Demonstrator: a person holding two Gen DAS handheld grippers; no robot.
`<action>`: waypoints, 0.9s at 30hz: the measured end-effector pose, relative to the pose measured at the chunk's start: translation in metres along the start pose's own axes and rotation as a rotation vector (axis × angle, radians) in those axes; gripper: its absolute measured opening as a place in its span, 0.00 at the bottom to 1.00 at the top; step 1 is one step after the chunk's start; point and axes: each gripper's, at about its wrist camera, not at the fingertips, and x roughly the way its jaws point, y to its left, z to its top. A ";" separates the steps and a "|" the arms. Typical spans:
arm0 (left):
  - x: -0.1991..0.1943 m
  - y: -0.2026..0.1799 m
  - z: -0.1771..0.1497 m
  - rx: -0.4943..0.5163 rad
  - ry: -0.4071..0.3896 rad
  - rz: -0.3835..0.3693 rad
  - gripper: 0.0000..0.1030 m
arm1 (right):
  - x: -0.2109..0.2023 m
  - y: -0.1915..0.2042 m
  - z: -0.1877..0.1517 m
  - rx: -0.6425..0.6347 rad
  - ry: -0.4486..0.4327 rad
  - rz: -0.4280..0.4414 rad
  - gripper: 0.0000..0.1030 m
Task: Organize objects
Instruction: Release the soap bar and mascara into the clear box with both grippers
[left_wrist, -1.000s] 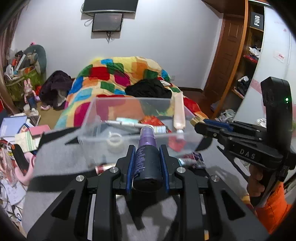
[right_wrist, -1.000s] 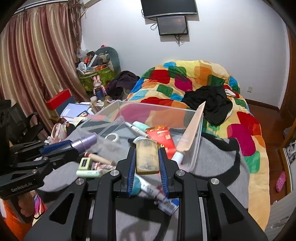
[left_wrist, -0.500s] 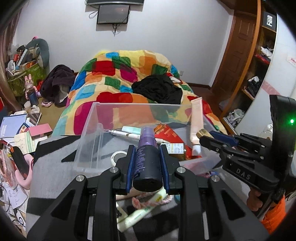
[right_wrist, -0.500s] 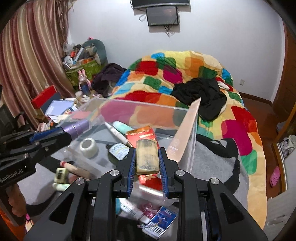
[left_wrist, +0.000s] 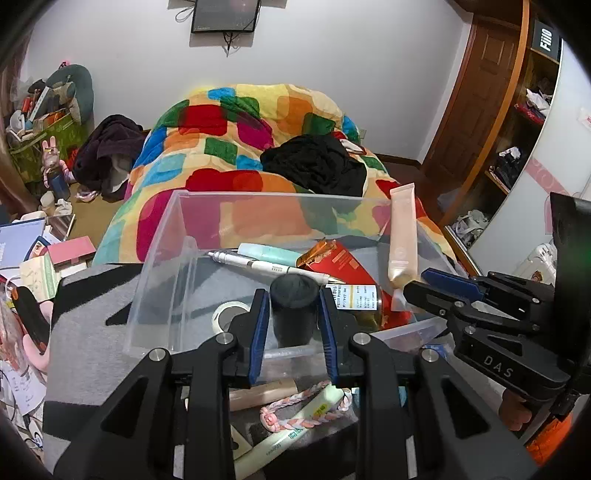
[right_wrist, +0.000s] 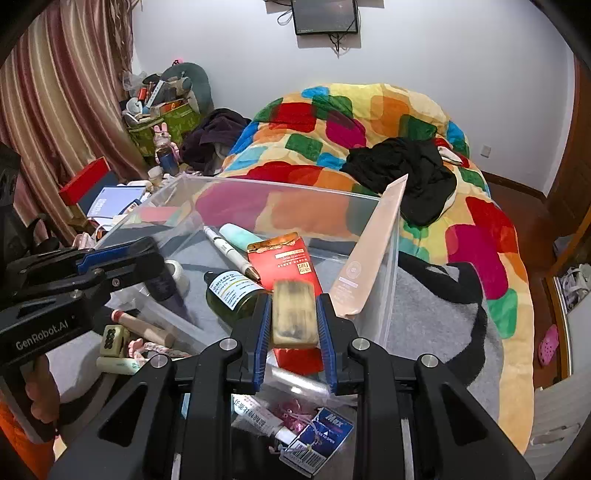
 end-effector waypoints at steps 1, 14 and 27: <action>-0.002 0.001 0.001 0.000 -0.003 -0.004 0.25 | -0.001 0.001 0.000 -0.001 -0.001 0.005 0.22; -0.048 0.010 -0.009 -0.003 -0.076 0.012 0.64 | -0.039 0.004 -0.016 -0.045 -0.070 0.009 0.42; -0.042 0.035 -0.071 0.003 0.069 0.055 0.67 | -0.044 -0.009 -0.059 -0.084 0.002 0.008 0.52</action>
